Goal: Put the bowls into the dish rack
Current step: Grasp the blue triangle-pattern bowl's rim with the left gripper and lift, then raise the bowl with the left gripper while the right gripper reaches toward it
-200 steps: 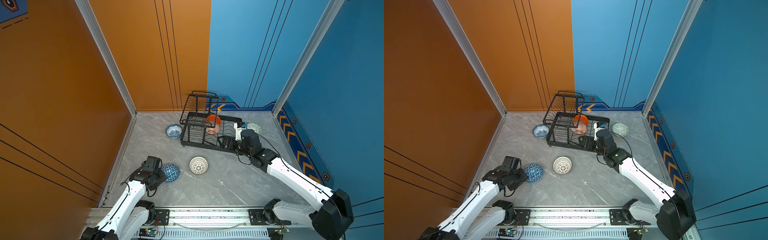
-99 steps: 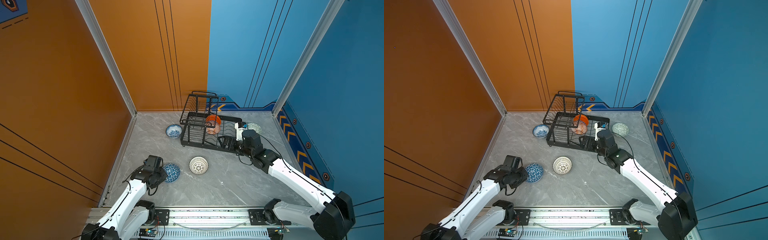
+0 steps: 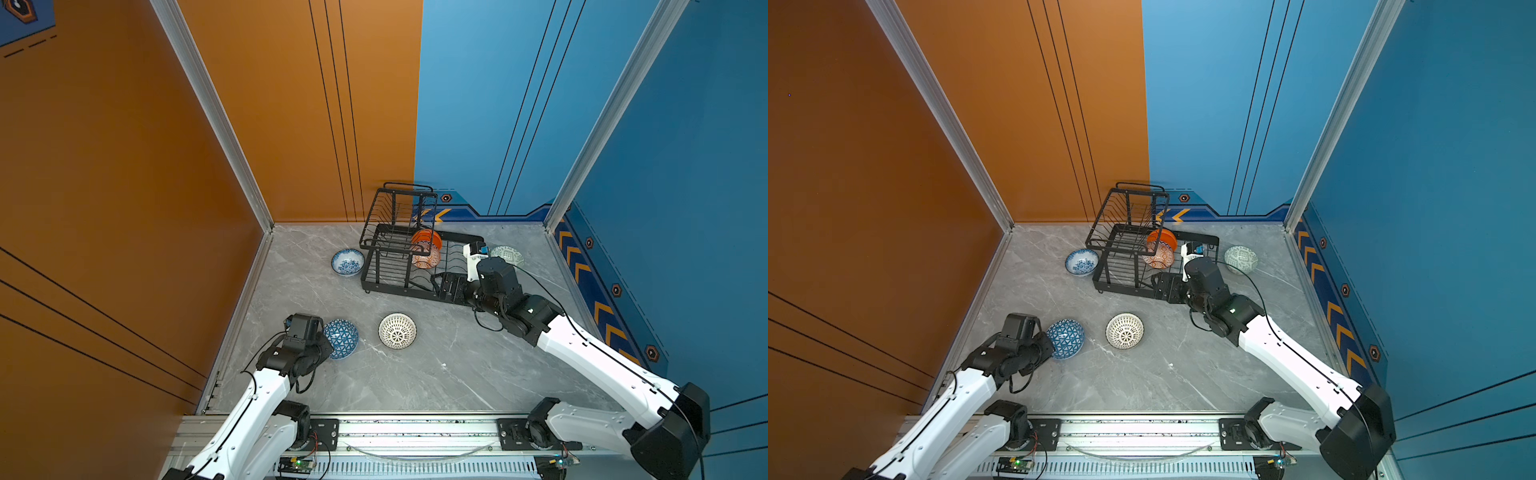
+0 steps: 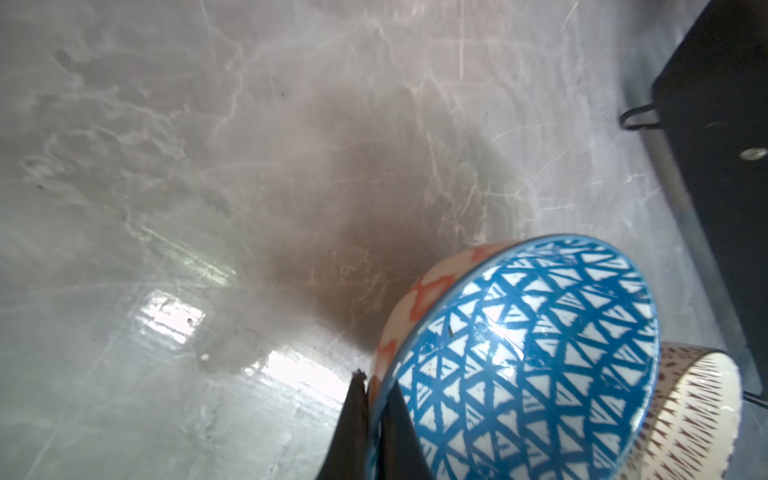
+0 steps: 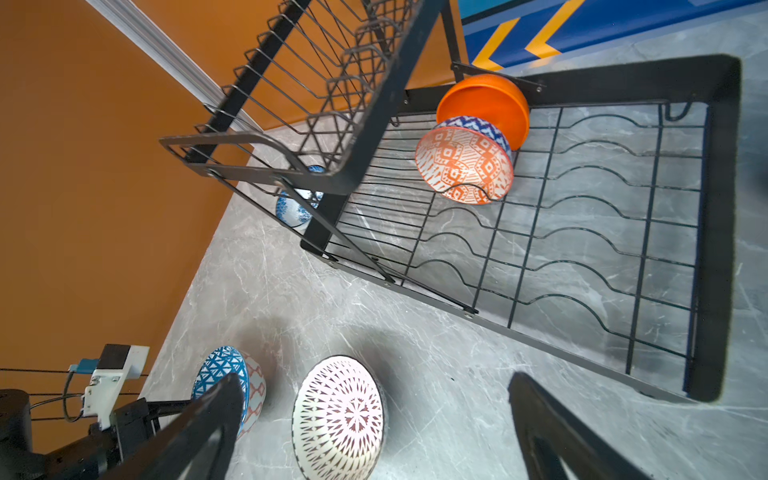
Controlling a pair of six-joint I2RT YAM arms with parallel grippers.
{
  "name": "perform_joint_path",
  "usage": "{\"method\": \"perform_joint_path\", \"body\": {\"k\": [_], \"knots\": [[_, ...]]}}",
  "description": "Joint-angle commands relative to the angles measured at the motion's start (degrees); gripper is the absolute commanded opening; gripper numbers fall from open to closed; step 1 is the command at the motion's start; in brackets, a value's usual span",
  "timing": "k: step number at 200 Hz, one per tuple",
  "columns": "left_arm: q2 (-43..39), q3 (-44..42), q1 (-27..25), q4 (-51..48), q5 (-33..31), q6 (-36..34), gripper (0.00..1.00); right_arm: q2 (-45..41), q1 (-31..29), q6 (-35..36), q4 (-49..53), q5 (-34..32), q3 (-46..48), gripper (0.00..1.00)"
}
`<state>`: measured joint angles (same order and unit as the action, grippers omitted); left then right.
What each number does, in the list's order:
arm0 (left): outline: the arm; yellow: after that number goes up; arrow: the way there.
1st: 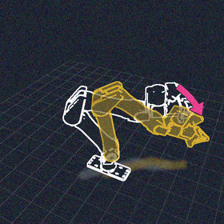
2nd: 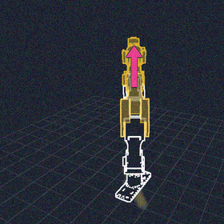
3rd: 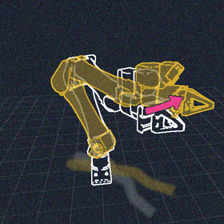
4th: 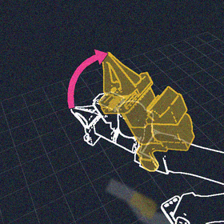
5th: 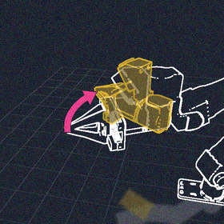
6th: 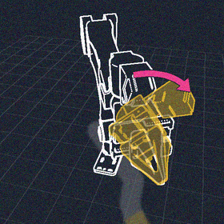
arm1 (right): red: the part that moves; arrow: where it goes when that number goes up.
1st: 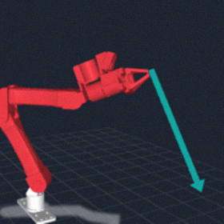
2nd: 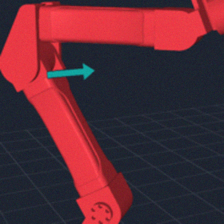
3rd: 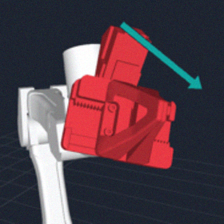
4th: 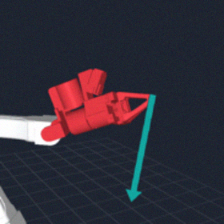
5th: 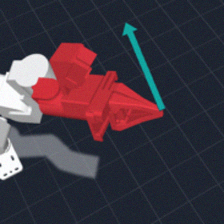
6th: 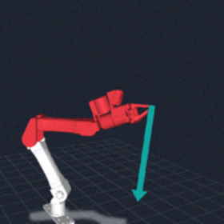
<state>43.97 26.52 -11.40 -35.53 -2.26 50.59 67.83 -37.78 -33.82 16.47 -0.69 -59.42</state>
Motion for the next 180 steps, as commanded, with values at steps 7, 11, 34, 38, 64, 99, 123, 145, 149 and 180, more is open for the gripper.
{"method": "perform_joint_path", "body": {"k": [7,11,34,38,64,99,123,145,149,180], "knots": [[-5.5,4.8,-0.4,5.1,-8.9,-1.0,0.00,1.6,-2.0,-1.6,3.6,-3.4,-5.6,1.00],[-5.9,5.2,-0.4,5.9,-10.1,-1.4,0.00,1.9,-2.0,-2.2,3.5,-3.5,-6.0,1.00],[-6.3,7.1,-0.4,12.0,-16.4,-3.2,0.00,4.1,-5.9,-7.1,0.7,-4.0,-10.1,1.00],[-6.1,7.2,-0.4,13.6,-17.3,-3.5,0.00,4.4,-6.1,-8.0,0.1,-4.1,-10.6,1.00],[-5.3,7.6,-0.5,22.7,-22.9,-4.5,0.00,7.6,-8.5,-14.1,-5.8,-3.0,-14.7,1.00],[-4.8,7.6,-0.7,36.1,-29.3,-10.8,0.00,13.2,-12.2,-18.3,-8.3,-2.4,-23.2,1.00],[-1.8,7.2,-1.1,45.5,-32.2,-16.3,0.00,17.8,-12.5,-22.8,-10.5,1.0,-28.4,0.99],[2.2,7.1,-2.4,54.0,-34.1,-22.4,0.00,23.1,-12.9,-25.3,-10.6,3.6,-34.7,0.97],[2.9,7.3,-2.6,55.3,-34.0,-23.5,0.00,23.9,-12.9,-25.6,-10.3,4.1,-35.9,0.97],[6.0,8.3,-6.9,63.8,-35.8,-32.9,0.00,29.7,-13.3,-28.9,-10.9,7.7,-42.3,0.93]]}}
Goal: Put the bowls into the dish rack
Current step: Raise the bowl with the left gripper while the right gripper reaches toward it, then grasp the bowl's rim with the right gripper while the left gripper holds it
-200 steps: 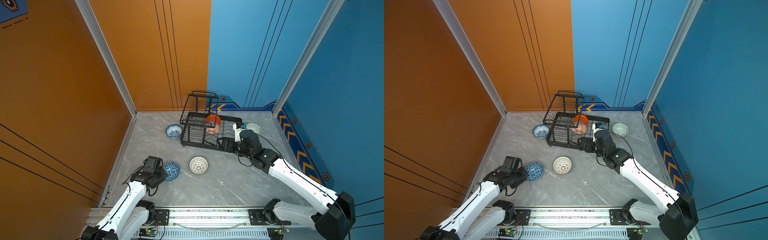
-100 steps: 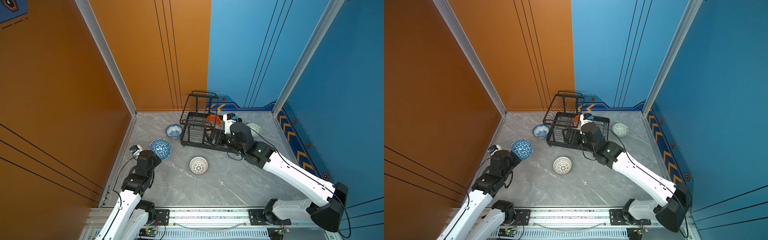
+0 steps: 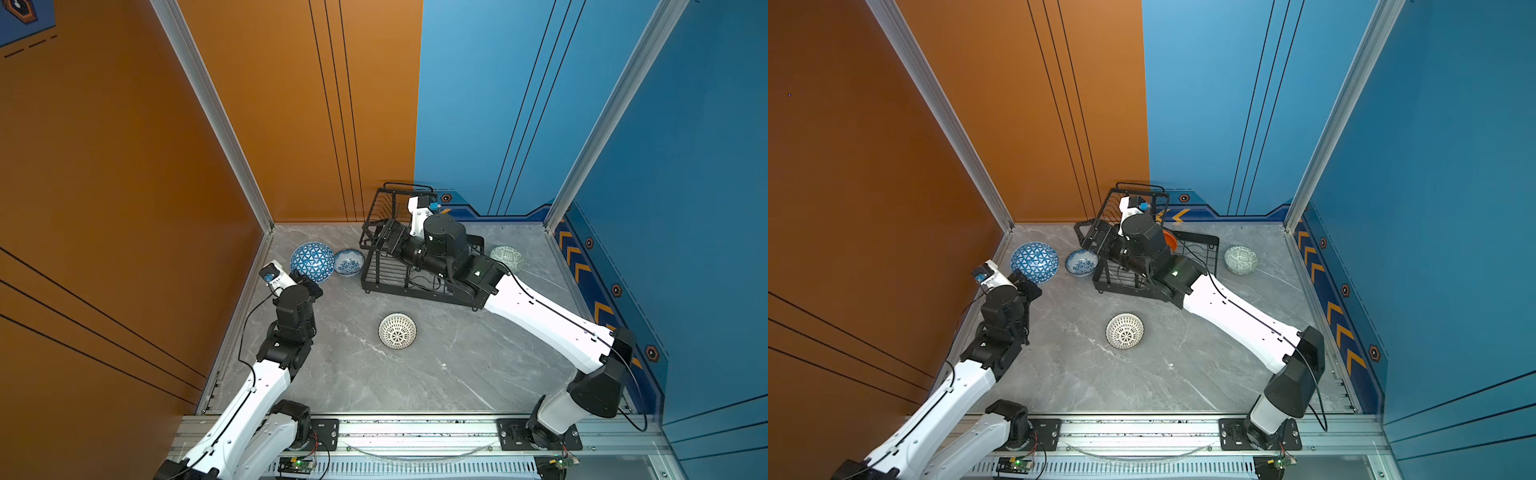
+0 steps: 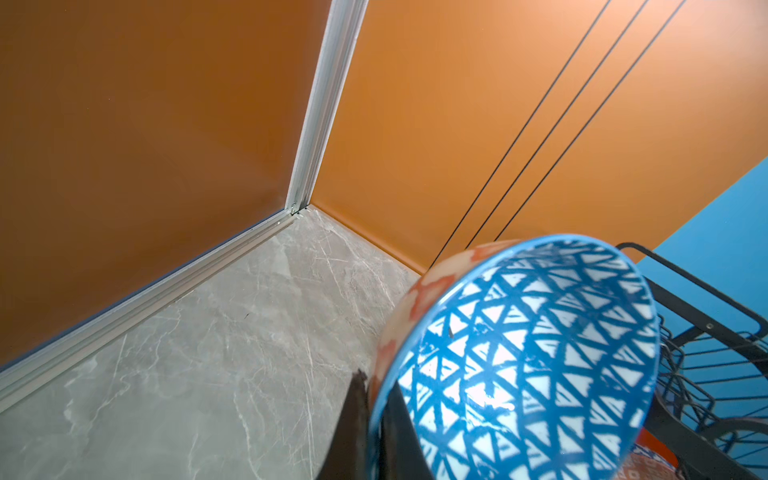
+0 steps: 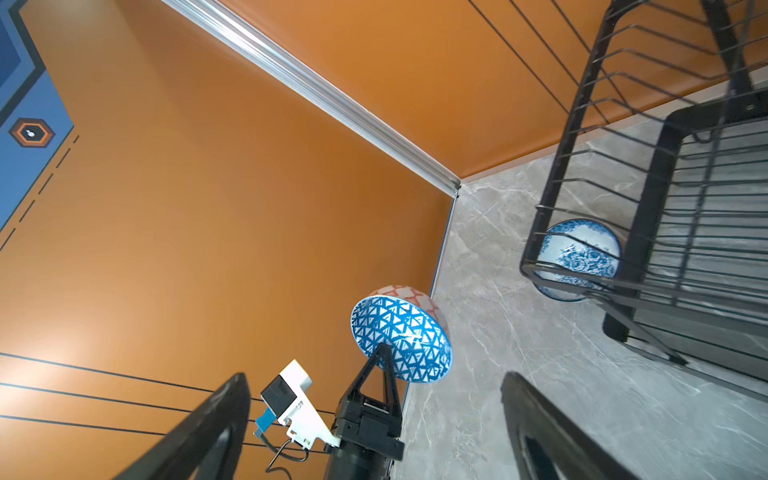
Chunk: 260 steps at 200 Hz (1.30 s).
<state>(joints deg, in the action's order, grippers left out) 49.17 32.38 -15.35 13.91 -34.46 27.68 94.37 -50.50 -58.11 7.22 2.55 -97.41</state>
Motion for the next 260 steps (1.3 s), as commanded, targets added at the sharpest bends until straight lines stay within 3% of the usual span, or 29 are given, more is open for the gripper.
{"method": "perform_joint_path", "body": {"k": [1,34,82,145,213,260], "knots": [[0.8,2.4,-3.1,14.6,-3.6,-10.2,0.00,3.4,-0.6,-4.7,-1.8,4.6,-4.5,0.93],[2.5,2.3,-9.0,23.1,-9.0,-21.4,0.00,6.8,-1.3,-7.2,-3.6,6.6,-7.3,0.89],[5.1,1.0,-12.0,30.3,-12.0,-25.6,0.00,10.0,-1.6,-10.1,-6.0,8.9,-10.3,0.81],[8.7,1.2,-18.0,39.4,-14.5,-37.1,0.00,14.9,-1.6,-11.6,-5.0,9.9,-16.2,0.75],[7.7,-0.1,-19.2,41.0,-15.1,-38.7,0.00,16.4,-1.6,-12.4,-5.4,9.5,-16.6,0.63],[6.9,-0.8,-19.9,41.5,-15.2,-39.9,0.00,17.1,-1.2,-12.5,-5.3,9.2,-17.6,0.47]]}}
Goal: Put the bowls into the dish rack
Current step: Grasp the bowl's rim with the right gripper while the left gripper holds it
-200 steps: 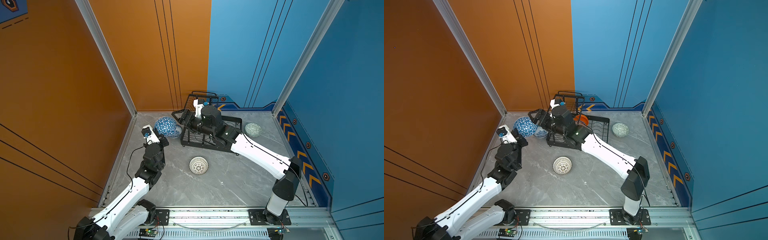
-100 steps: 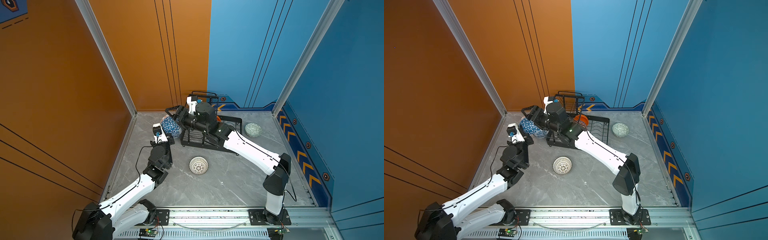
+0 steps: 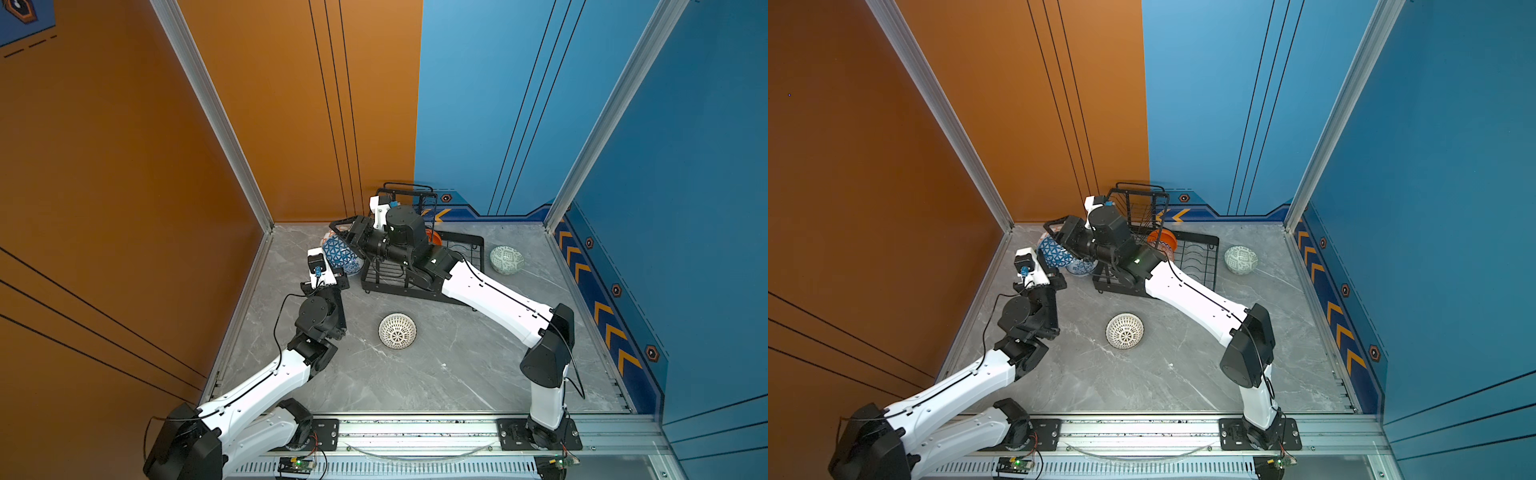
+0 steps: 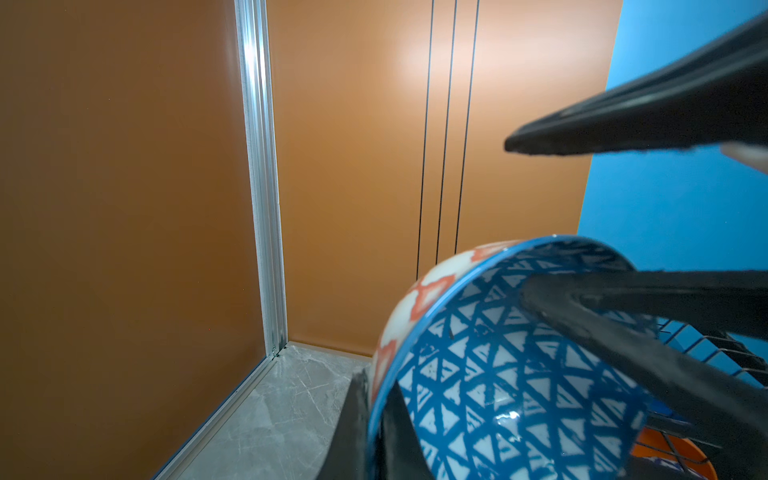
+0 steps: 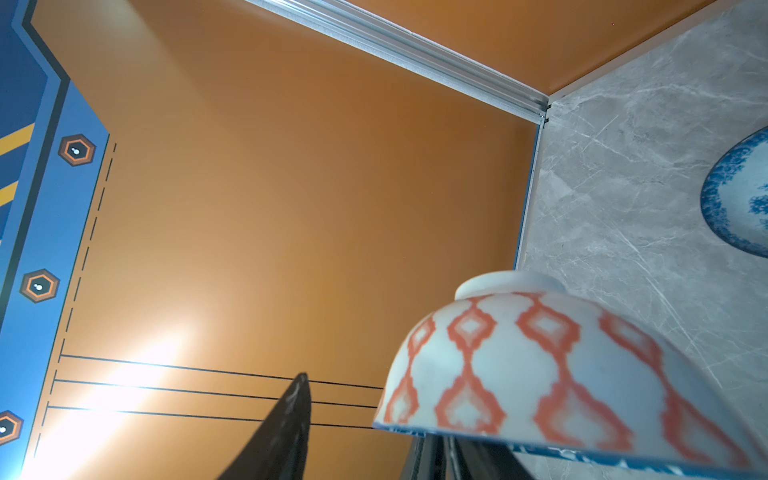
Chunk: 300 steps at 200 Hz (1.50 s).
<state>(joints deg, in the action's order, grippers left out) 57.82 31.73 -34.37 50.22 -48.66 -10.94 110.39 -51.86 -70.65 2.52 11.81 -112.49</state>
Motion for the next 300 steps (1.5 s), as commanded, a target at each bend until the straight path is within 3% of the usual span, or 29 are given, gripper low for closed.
{"method": "perform_joint_path", "body": {"k": [1,80,170,217,258,300], "knots": [[-1.8,-0.2,-0.9,5.2,-0.9,-1.3,0.00,1.0,0.1,0.1,-0.5,0.0,-2.6,0.46],[-1.1,-1.4,-2.8,8.9,0.2,-6.1,0.00,3.1,0.7,-0.6,0.6,0.0,-4.2,0.35],[-0.5,-3.1,-3.6,13.9,-0.3,-10.8,0.00,3.4,0.7,-0.3,1.4,-0.1,-4.2,0.08],[-0.9,-3.3,-3.7,14.3,-1.1,-10.7,0.00,3.3,0.9,0.6,2.0,0.1,-4.1,0.00],[-3.2,-4.4,-3.8,14.0,-3.2,-10.1,0.00,3.7,0.8,2.2,1.9,0.4,-4.3,0.00],[-5.7,-5.6,-3.7,12.8,-3.6,-8.6,0.11,4.1,0.8,3.3,2.3,0.8,-5.2,0.00]]}}
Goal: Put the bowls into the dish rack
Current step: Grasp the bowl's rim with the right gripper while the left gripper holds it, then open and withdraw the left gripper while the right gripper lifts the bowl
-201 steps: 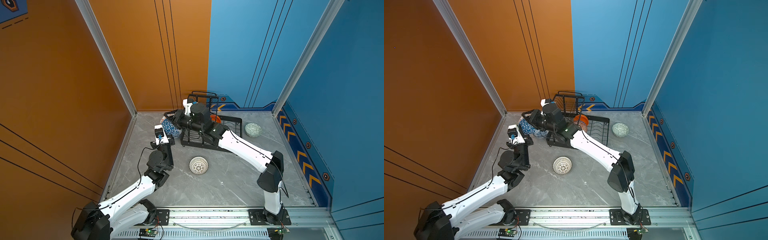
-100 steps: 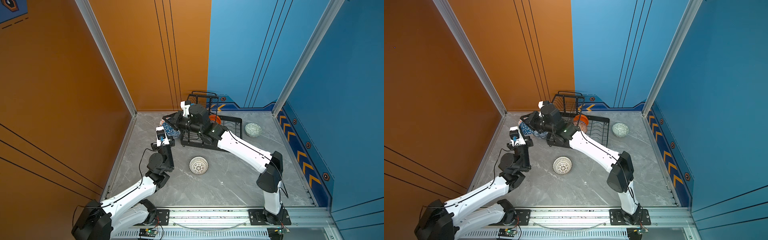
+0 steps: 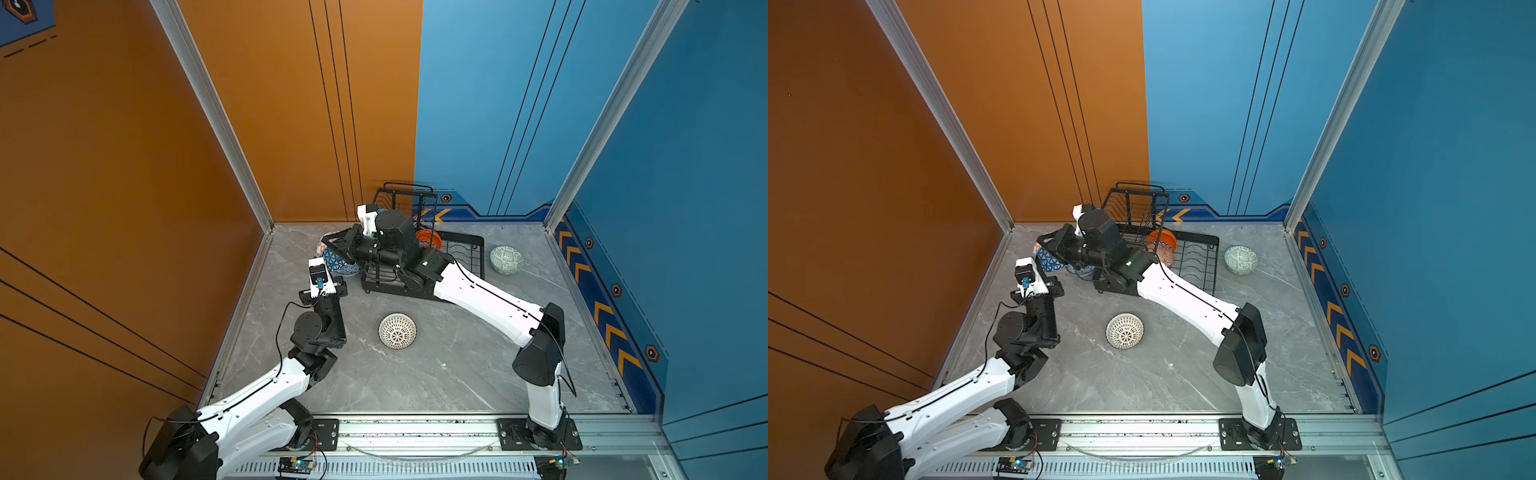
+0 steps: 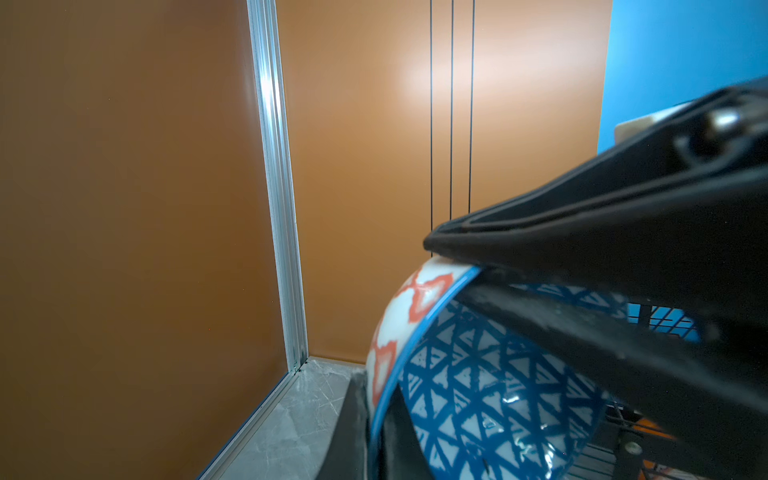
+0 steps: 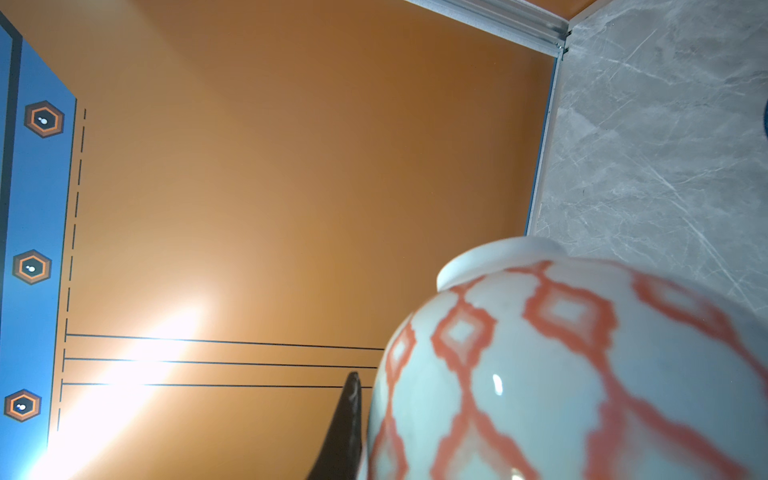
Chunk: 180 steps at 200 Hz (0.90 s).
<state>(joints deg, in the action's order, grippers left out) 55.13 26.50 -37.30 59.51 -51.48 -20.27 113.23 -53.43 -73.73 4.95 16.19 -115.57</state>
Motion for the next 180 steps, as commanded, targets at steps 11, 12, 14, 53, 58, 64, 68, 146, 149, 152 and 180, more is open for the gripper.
{"method": "perform_joint_path", "body": {"k": [11,12,14,53,58,64,68,146,149,152,180], "knots": [[-3.0,-0.5,-0.9,3.4,-0.6,1.2,0.16,1.1,2.4,6.6,0.0,-3.5,-2.0,0.00],[-3.1,-0.5,-0.9,3.4,-0.6,1.2,0.17,1.1,2.4,6.6,0.0,-3.4,-2.0,0.00],[-3.1,-0.6,-1.0,3.4,-0.6,1.3,0.18,1.1,2.4,6.7,-0.1,-3.4,-2.0,0.00],[-3.7,-1.6,-0.9,3.0,-0.9,3.8,0.49,0.4,2.7,8.5,0.4,-5.6,-1.9,0.00],[-3.6,-1.7,-0.9,2.8,-1.0,4.2,0.53,0.4,2.8,8.6,0.4,-5.7,-1.9,0.00],[-3.5,-1.8,-0.8,2.8,-1.1,4.6,0.61,0.6,2.9,8.8,0.3,-5.7,-2.2,0.00],[-3.4,-1.9,-0.8,2.8,-1.3,4.9,0.68,0.7,3.0,8.9,0.3,-5.7,-2.3,0.00],[-9.9,-1.7,-0.8,-6.8,0.3,13.3,0.98,2.0,5.0,9.4,-1.9,-3.3,-5.9,0.00],[-10.5,-1.7,-0.8,-7.8,0.7,14.0,0.98,1.9,5.0,9.5,-1.9,-3.1,-6.1,0.00],[-11.0,-1.6,-0.7,-8.7,1.1,14.4,0.98,1.8,4.9,9.6,-1.9,-3.0,-6.3,0.00],[-14.4,0.1,-0.3,-15.2,2.5,17.5,0.98,1.2,5.0,11.3,-0.5,-2.4,-8.9,0.00]]}}
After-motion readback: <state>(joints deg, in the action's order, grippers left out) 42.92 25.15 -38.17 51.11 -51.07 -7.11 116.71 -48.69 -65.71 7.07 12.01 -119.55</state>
